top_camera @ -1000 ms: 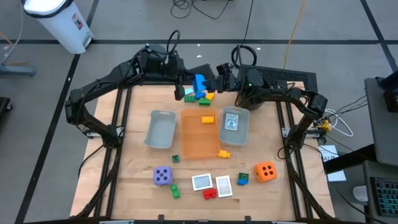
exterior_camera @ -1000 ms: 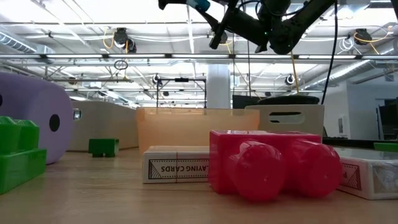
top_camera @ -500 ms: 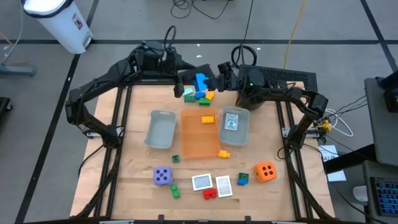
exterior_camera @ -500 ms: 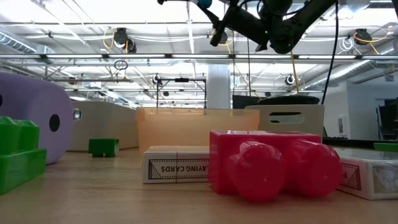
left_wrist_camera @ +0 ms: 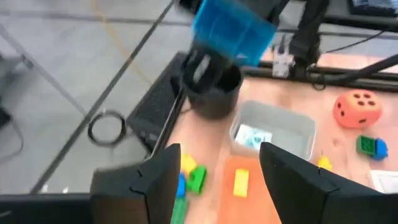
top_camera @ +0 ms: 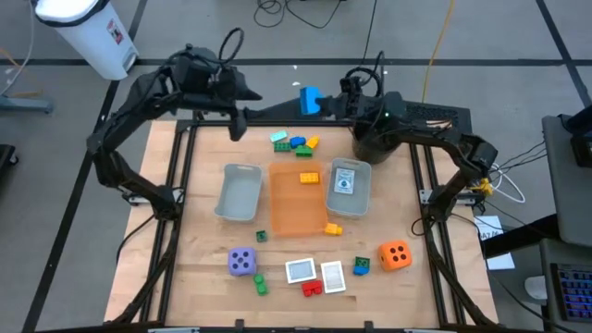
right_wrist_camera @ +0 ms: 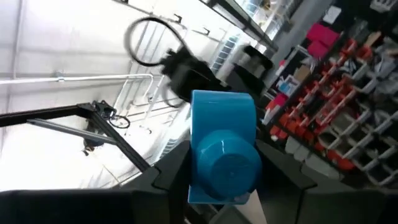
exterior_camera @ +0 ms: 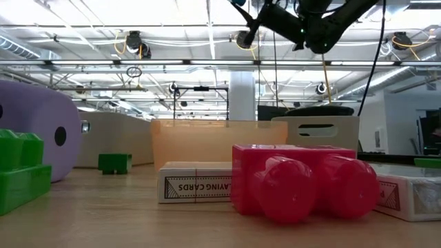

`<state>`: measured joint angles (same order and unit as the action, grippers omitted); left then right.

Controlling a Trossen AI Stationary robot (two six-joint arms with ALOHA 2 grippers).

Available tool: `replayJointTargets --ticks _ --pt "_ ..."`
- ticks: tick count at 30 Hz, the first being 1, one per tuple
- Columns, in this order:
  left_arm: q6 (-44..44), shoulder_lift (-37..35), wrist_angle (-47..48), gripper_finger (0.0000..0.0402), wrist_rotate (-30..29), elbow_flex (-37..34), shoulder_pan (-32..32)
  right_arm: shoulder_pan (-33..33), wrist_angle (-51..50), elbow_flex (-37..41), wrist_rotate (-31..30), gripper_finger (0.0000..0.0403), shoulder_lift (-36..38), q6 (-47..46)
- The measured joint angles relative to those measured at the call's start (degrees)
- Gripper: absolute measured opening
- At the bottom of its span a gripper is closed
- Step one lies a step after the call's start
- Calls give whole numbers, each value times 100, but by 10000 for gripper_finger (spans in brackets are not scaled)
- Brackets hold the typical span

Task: Pick & Place Toys
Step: Put the blue game piece into the orange bin

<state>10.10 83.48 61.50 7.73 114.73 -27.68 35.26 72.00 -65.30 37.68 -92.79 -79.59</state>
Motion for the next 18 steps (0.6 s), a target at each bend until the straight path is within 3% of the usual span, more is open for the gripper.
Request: replayJointTargets --ticks 4,8,11,14,18 --pt "-274 -263 -11 208 500 -273 -284 44 -1244 -473 258 140 261 779" --pt "-436 -518 -415 194 1248 -920 -488 -68 -3434 -1253 605 139 338 2206" --pt "-637 -784 -865 184 1434 -1612 -597 -185 -5044 -1850 734 140 334 3329" --pt "-839 -1081 -1345 177 1479 -2361 -645 -357 -6414 -2263 599 140 337 4457" --pt "-1256 -1444 -2166 172 1805 -3456 -645 -613 -7528 -2378 190 140 302 5392"
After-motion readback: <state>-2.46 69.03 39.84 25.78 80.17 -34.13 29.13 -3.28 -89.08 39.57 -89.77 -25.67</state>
